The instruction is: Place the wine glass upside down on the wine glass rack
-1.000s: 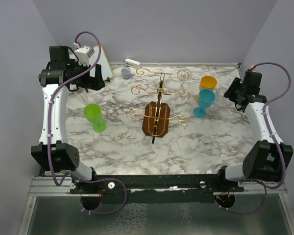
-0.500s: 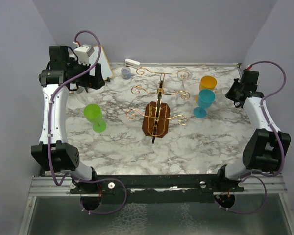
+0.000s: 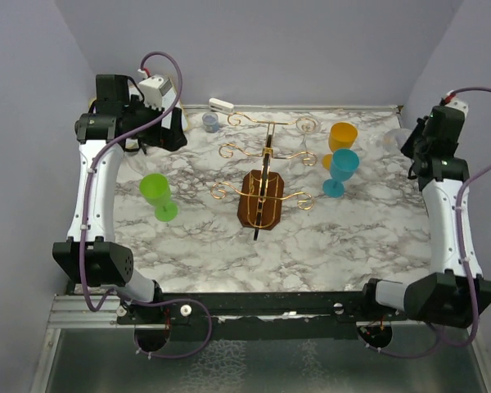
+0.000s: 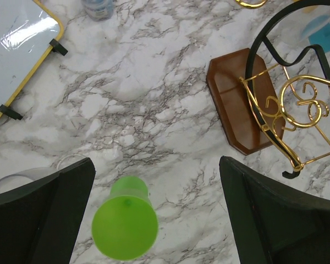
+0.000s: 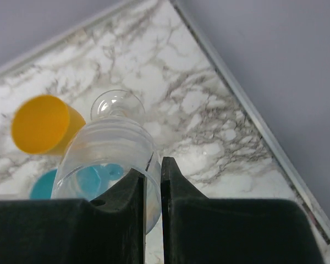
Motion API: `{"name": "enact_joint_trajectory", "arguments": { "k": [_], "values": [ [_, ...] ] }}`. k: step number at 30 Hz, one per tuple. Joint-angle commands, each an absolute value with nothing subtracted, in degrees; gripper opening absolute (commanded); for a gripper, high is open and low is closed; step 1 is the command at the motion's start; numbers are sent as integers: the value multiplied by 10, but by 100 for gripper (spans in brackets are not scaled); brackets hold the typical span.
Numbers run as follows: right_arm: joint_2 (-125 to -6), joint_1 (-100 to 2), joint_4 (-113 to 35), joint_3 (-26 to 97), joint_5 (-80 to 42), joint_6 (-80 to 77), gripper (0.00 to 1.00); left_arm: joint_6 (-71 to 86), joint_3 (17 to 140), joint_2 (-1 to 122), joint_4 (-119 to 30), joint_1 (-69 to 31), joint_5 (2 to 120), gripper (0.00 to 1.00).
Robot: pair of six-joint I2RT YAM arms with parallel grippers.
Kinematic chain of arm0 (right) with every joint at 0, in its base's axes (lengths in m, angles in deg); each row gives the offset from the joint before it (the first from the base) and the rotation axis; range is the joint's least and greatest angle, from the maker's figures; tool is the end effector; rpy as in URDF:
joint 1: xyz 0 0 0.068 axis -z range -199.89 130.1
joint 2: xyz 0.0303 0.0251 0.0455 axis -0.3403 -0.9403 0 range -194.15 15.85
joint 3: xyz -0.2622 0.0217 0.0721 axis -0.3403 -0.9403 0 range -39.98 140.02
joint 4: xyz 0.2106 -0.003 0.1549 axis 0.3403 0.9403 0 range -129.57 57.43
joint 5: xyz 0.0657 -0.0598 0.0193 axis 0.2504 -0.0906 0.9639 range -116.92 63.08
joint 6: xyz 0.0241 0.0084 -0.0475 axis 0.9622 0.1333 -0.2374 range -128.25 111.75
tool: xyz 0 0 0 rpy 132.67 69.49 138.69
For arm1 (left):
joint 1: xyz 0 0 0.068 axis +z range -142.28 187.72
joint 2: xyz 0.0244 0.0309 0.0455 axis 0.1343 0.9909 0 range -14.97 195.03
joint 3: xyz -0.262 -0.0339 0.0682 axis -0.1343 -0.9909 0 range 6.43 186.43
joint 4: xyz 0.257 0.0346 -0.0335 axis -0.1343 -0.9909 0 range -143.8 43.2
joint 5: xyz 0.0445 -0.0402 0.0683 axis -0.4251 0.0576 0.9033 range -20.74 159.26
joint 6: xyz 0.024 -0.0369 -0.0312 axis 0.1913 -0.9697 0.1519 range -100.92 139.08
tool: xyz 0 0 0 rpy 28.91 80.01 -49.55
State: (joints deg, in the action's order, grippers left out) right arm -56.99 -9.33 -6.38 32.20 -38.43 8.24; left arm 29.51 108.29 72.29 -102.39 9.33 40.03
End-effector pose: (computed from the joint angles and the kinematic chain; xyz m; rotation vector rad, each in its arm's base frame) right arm 0.2721 -0.0579 0.3622 0.6151 2.0626 -0.1571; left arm 0.3090 -0.0087 0.4281 0.4306 2.1770 -0.4660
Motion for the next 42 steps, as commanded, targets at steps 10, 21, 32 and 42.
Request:
{"name": "enact_joint_trajectory", "arguments": {
  "k": [10, 21, 32, 42],
  "values": [
    [-332, -92, -455, 312, -169, 213, 1, 89, 1189, 679, -835, 67, 343, 99],
    [-458, -109, -750, 387, -43, 308, 1, -346, 1161, 701, -479, 27, 245, 99],
    [-586, -459, -934, 417, -242, 58, 1, -417, 1103, 689, -315, -79, 336, 99],
    [-684, -615, -1217, 366, -384, -98, 1, -467, 1069, 677, -220, -84, 326, 95]
  ]
}}
